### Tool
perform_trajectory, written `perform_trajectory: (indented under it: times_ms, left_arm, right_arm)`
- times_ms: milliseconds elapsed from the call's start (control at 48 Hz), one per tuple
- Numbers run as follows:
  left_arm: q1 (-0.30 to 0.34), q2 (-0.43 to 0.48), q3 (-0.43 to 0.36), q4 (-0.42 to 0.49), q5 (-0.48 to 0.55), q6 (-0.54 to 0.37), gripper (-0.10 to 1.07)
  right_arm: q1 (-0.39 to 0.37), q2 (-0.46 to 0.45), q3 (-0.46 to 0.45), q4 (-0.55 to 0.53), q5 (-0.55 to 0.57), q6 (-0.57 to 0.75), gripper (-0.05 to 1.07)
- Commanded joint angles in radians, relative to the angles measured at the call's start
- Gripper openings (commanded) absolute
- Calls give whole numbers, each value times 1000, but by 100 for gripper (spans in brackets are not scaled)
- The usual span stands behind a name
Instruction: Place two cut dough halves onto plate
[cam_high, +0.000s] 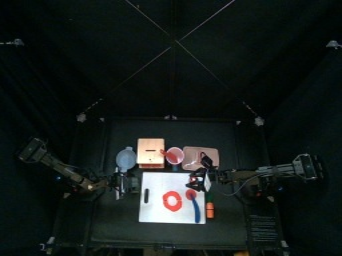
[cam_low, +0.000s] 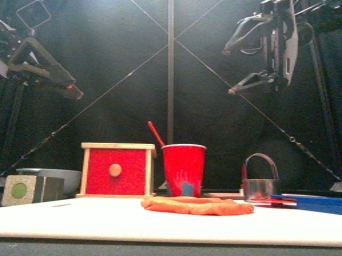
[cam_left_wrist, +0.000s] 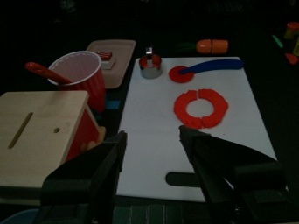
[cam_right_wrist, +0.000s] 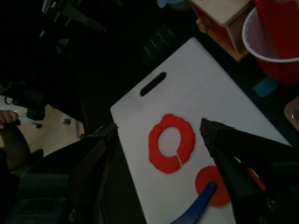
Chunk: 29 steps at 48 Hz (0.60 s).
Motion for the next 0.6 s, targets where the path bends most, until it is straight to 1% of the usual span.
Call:
perform_trajectory:
  times_ms: [0,229,438,479,583]
  left_arm:
    - [9,2,-15,5,-3,0,88]
    - [12,2,-12,6,-3,3,88]
    - [18,2,-14,17,-2,2,88]
    - [18,2,-15,17,-2,2,88]
    - [18,2,-18,17,0,2,88]
  right_arm:
    - [5,6,-17,17,-8,-2,102]
    - [17,58,-40,106,-3,-2,102]
    - [43,167,-77,318,80,23,102]
    - [57,206,-84,371,103,29,102]
    - [81,291,-117,456,127,32,102]
